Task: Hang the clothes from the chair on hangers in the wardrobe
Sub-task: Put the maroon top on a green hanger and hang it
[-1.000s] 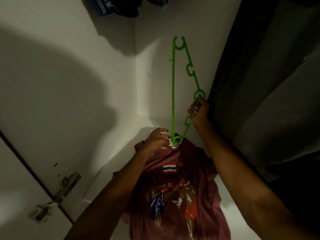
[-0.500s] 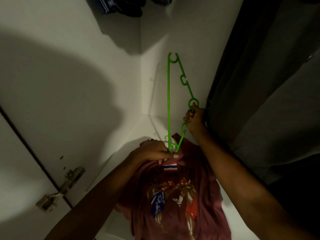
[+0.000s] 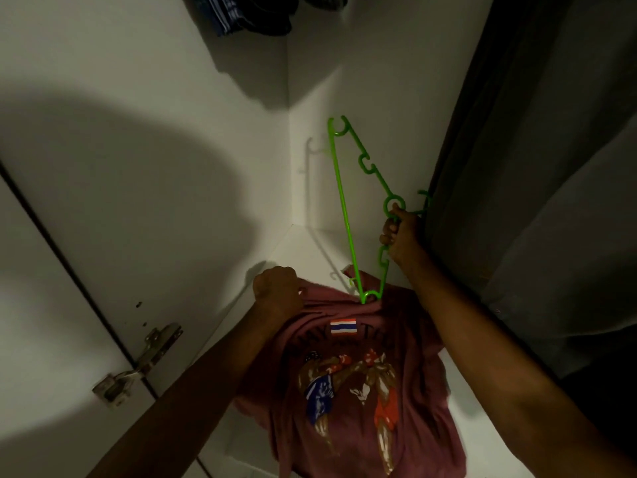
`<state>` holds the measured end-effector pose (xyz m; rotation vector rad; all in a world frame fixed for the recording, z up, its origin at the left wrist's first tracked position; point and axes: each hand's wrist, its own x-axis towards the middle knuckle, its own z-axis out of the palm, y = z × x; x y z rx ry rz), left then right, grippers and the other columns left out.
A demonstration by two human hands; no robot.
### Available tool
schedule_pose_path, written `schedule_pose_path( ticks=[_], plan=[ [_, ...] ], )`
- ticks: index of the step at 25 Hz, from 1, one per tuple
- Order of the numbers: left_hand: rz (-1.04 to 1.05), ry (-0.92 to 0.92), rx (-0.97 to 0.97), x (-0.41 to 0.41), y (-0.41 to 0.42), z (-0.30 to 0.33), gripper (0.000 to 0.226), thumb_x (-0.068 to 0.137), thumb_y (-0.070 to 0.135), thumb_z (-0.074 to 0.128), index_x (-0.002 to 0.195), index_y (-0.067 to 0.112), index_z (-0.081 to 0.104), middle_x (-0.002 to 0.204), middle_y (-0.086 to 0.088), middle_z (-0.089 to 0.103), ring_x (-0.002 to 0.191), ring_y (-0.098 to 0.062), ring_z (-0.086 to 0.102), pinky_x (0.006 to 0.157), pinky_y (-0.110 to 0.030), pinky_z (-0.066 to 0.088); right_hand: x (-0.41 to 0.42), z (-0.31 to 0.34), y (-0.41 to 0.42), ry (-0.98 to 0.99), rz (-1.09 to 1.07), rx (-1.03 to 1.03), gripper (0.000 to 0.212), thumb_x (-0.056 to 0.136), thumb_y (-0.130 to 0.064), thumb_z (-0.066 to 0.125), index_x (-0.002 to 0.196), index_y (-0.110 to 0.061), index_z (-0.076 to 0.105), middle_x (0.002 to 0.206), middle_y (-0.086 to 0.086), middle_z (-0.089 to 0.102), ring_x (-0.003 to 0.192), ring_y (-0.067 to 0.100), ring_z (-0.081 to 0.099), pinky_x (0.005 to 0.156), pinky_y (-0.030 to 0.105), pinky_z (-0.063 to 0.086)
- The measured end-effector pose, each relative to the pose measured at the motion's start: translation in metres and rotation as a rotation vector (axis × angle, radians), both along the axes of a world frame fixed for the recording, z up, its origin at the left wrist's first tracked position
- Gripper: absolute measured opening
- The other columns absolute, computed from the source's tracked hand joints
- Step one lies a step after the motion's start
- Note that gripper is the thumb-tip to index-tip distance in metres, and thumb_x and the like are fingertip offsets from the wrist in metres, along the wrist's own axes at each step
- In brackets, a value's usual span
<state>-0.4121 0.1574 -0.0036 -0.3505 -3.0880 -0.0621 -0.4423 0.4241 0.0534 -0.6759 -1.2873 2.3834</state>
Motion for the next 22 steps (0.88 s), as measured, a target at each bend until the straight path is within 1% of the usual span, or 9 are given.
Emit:
schedule_pose_path(
  ticks=[3, 6, 8, 10, 13, 14, 17, 19, 22],
  plan=[
    [0.037, -0.028, 0.462, 0.000, 0.001, 0.000, 0.056, 0.079, 0.021, 0.072, 0.131, 0.011, 0.055, 0.115, -0.010, 0.068, 0.105, -0.029, 0.066, 0.085, -0.035, 0.054, 0.006, 0.011, -0.006, 0.020, 0.049, 0.107, 0.032, 0.097, -0.025, 0.062, 0.069, -0.015, 0.052, 0.044, -0.002, 0.034, 0.034, 0.012, 0.024, 0.040, 0.016, 0.018],
    [-0.071, -0.089, 0.953, 0.000, 0.001, 0.006, 0.055, 0.066, 0.010, 0.072, 0.120, 0.016, 0.064, 0.107, -0.003, 0.070, 0.104, -0.026, 0.067, 0.090, -0.029, 0.052, 0.014, 0.014, -0.019, 0.095, 0.141, 0.116, 0.037, 0.098, -0.024, 0.061, 0.064, -0.016, 0.048, 0.043, -0.002, 0.032, 0.033, 0.011, 0.023, 0.038, 0.016, 0.017],
    [-0.112, -0.106, 1.132, -0.001, -0.001, 0.013, 0.071, 0.062, 0.009, 0.071, 0.132, 0.018, 0.065, 0.124, 0.001, 0.070, 0.118, -0.020, 0.065, 0.108, -0.033, 0.049, 0.017, 0.017, -0.026, 0.162, 0.172, 0.002, 0.038, 0.098, -0.025, 0.060, 0.063, -0.018, 0.046, 0.043, -0.004, 0.032, 0.033, 0.010, 0.023, 0.035, 0.017, 0.018],
    [-0.162, -0.072, 1.198, 0.000, 0.000, 0.026, 0.075, 0.062, 0.009, 0.067, 0.136, 0.023, 0.064, 0.125, 0.005, 0.070, 0.116, -0.015, 0.066, 0.109, -0.034, 0.049, 0.017, 0.023, -0.033, 0.225, 0.178, -0.097, 0.038, 0.099, -0.025, 0.058, 0.063, -0.019, 0.045, 0.042, -0.004, 0.031, 0.033, 0.009, 0.023, 0.034, 0.018, 0.019],
    [-0.250, -0.141, 1.273, 0.004, -0.003, 0.053, 0.087, 0.053, 0.012, 0.068, 0.132, 0.048, 0.060, 0.097, 0.004, 0.077, 0.082, -0.013, 0.069, 0.087, -0.040, 0.058, 0.016, 0.024, -0.046, 0.259, 0.187, -0.141, 0.037, 0.099, -0.024, 0.056, 0.065, -0.019, 0.045, 0.042, -0.004, 0.030, 0.033, 0.009, 0.023, 0.033, 0.019, 0.018],
    [-0.295, -0.154, 1.282, 0.006, -0.004, 0.060, 0.090, 0.054, 0.010, 0.067, 0.134, 0.050, 0.058, 0.092, 0.003, 0.076, 0.077, -0.014, 0.066, 0.082, -0.038, 0.057, 0.015, 0.023, -0.051, 0.262, 0.198, -0.147, 0.036, 0.099, -0.024, 0.056, 0.065, -0.019, 0.045, 0.042, -0.004, 0.029, 0.032, 0.009, 0.022, 0.033, 0.020, 0.018],
    [-0.377, -0.178, 1.309, 0.014, -0.009, 0.082, 0.089, 0.064, 0.000, 0.060, 0.147, 0.031, 0.053, 0.083, 0.013, 0.071, 0.073, -0.009, 0.059, 0.074, -0.030, 0.048, 0.014, 0.018, -0.062, 0.249, 0.240, -0.117, 0.037, 0.098, -0.025, 0.058, 0.065, -0.020, 0.043, 0.042, -0.004, 0.028, 0.032, 0.009, 0.021, 0.034, 0.020, 0.016],
    [-0.348, -0.168, 1.342, 0.020, -0.013, 0.095, 0.086, 0.067, -0.001, 0.060, 0.150, 0.023, 0.050, 0.074, 0.019, 0.066, 0.071, -0.010, 0.055, 0.070, -0.029, 0.044, 0.015, 0.019, -0.060, 0.195, 0.253, -0.013, 0.038, 0.097, -0.026, 0.060, 0.064, -0.020, 0.043, 0.043, -0.003, 0.029, 0.033, 0.010, 0.021, 0.035, 0.019, 0.015],
    [-0.302, -0.200, 1.452, 0.028, -0.023, 0.108, 0.089, 0.066, -0.001, 0.062, 0.150, 0.022, 0.046, 0.075, 0.006, 0.066, 0.067, -0.010, 0.057, 0.062, -0.021, 0.048, 0.023, 0.023, -0.044, 0.152, 0.266, 0.156, 0.037, 0.099, -0.024, 0.059, 0.064, -0.018, 0.047, 0.043, -0.002, 0.031, 0.032, 0.010, 0.021, 0.037, 0.016, 0.015]
  ],
)
